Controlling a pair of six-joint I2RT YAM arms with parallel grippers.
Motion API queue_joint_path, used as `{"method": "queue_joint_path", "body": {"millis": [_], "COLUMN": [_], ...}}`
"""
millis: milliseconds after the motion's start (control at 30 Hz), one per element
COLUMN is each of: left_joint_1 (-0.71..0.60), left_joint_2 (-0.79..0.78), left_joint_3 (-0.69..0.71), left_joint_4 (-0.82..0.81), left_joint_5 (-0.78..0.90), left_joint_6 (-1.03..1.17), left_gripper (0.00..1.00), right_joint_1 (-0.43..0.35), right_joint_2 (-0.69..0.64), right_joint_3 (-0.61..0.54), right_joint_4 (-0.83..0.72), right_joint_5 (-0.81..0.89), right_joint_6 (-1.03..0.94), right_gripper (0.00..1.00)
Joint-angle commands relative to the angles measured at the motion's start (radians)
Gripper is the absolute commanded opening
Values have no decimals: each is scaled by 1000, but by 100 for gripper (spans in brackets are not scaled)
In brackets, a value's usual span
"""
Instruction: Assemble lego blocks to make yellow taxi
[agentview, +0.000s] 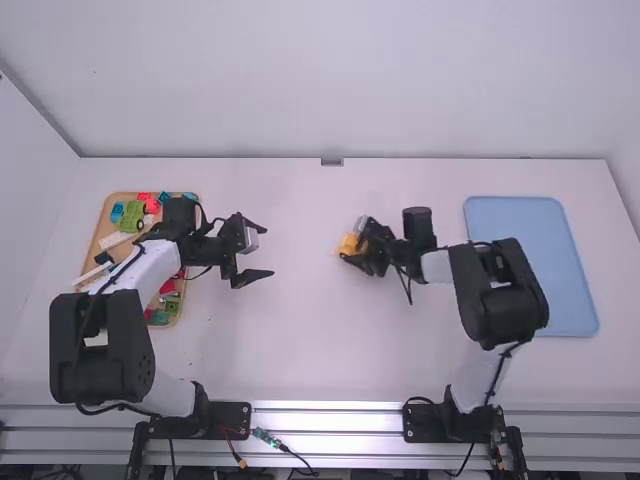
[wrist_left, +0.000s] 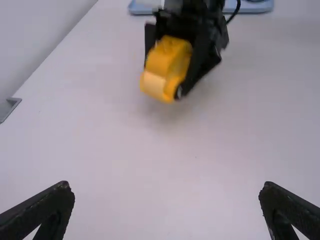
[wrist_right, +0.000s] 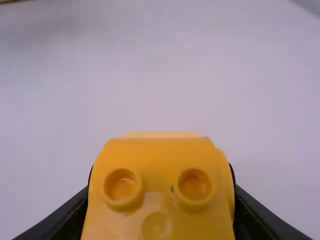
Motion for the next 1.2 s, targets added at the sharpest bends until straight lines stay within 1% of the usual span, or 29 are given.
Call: {"method": "queue_joint_path", "body": {"millis": [0, 33, 67, 100, 167, 233, 267, 300, 367, 433, 533, 567, 633, 667, 700, 767, 833, 867, 1000, 1167], "left_joint_1": [11, 11, 9, 10, 10, 11, 11, 10, 11, 9, 10, 10, 10, 10, 10, 10, 10, 10, 10, 10], "left_joint_2": [-22, -22, -22, -22, -22, -22, -22, -22, -22, -22, -22, -22, -22, -22, -22, -22, -22, -22, -22, -22], "left_joint_3": [-7, -7, -7, -7, -7, -7, -7, -7, -7, -7, -7, -7, -7, -7, -7, -7, -7, -7, -7, -7], "left_joint_4": [-2, 0, 2, 4, 13, 29, 33, 43, 64, 68, 75, 75, 79, 81, 89, 101, 111, 111, 107, 102], "left_joint_5": [16, 16, 16, 16, 13, 14, 14, 13, 10, 0, -10, -9, -10, -10, -10, -10, -9, -9, -9, -9], "left_joint_6": [14, 14, 14, 14, 13, -11, -16, -32, -50, -49, -49, -50, -51, -56, -73, -93, -114, -114, -111, -113], "left_gripper": [99, 99, 99, 99, 99, 99, 99, 99, 99, 99, 99, 99, 99, 99, 99, 99, 99, 99, 99, 99], "right_joint_1": [-72, -101, -154, -167, -253, -344, -359, -402, -515, -572, -703, -719, -779, -797, -819, -841, -864, -865, -864, -839], "right_joint_2": [-74, -91, -119, -125, -159, -192, -198, -214, -249, -265, -287, -287, -282, -278, -267, -249, -200, -197, -113, 8], "right_joint_3": [7, 7, 7, 7, 4, -8, -11, -21, -52, -71, -122, -131, -174, -188, -208, -225, -231, -230, -185, -93], "right_joint_4": [-34, -53, -85, -94, -140, -172, -176, -182, -174, -163, -114, -100, -37, -11, 34, 87, 149, 151, 154, 128], "right_joint_5": [68, 85, 116, 122, 154, 158, 156, 152, 148, 146, 92, 82, 44, 46, 64, 82, 82, 82, 111, 108], "right_joint_6": [7, 8, 7, 8, 7, -4, -5, -7, -7, -7, -8, -7, -6, 3, 20, 46, 68, 68, 95, 96], "right_gripper": [54, 54, 54, 54, 53, 51, 51, 50, 49, 49, 50, 50, 51, 51, 56, 56, 53, 53, 53, 52]}}
